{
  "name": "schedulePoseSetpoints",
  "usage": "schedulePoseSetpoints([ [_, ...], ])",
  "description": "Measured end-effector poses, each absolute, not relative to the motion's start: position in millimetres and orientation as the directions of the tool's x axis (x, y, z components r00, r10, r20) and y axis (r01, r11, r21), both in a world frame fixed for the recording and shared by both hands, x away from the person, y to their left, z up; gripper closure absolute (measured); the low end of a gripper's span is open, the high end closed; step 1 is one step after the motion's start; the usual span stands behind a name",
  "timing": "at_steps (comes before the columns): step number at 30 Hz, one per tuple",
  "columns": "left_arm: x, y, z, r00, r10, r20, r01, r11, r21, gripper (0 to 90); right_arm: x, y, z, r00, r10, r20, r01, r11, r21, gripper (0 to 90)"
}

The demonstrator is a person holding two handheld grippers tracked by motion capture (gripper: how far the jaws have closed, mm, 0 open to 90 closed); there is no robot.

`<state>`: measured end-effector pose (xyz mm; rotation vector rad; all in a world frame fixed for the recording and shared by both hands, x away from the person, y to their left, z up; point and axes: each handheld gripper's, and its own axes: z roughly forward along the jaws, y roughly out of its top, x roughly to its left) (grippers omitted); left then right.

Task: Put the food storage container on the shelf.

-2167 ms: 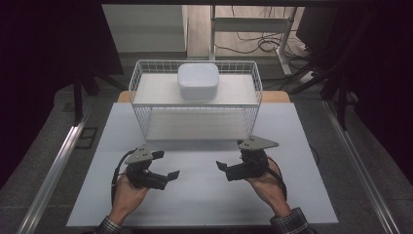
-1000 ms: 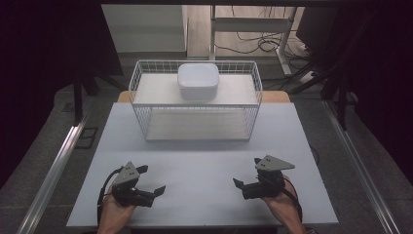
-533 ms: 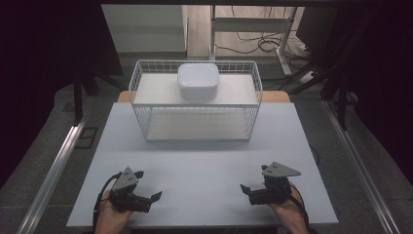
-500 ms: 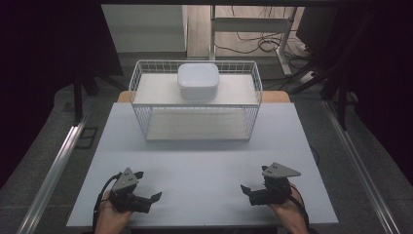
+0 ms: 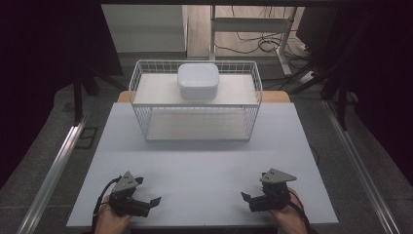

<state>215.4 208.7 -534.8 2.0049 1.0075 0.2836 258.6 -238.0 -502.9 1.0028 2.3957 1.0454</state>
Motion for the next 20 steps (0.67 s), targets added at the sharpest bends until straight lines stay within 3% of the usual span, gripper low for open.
schedulePoseSetpoints([
  [20,221,200,-545,0.650,0.748,-0.136,0.599,-0.394,0.697,0.0,259,-230,-517,-0.713,0.699,-0.050,0.504,0.560,0.657,0.0],
])
